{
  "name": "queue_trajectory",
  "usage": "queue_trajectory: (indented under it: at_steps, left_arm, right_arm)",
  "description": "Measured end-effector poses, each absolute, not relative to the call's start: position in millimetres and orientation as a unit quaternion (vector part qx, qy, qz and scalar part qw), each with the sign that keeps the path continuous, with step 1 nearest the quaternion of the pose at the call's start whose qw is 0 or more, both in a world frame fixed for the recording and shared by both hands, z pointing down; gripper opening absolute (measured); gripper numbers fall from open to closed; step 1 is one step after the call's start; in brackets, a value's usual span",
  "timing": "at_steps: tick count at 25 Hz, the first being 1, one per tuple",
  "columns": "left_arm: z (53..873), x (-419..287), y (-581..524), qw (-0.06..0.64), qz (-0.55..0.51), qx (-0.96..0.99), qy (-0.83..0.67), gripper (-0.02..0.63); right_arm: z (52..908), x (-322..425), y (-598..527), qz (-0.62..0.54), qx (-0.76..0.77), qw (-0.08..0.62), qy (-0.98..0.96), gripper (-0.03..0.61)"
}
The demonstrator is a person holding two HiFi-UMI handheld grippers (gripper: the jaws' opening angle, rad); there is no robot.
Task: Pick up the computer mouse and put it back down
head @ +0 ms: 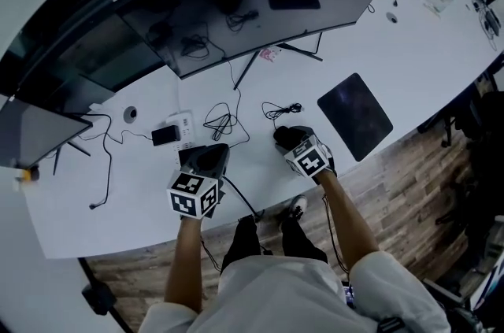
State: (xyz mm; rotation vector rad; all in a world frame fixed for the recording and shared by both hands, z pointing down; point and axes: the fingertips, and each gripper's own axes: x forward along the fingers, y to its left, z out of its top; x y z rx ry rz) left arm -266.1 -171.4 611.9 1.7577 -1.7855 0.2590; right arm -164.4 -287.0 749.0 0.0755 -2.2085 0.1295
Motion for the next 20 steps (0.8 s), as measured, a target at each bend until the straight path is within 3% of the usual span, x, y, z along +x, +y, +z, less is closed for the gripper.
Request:
queue_trajectory:
  at_steps: [6, 20]
  left_arm:
    - [579, -268, -196, 0.26, 0.116, 0.698, -0.657, 0.015]
    - [448, -230, -263, 0.118, 0.098, 0.8, -0.58, 0.015]
  right_arm:
    - [688, -158, -311, 0.011, 0.089, 0.409, -0.908, 0.276]
    - [456, -98, -345, -0.072, 0.265, 0.27, -0.923, 0.276]
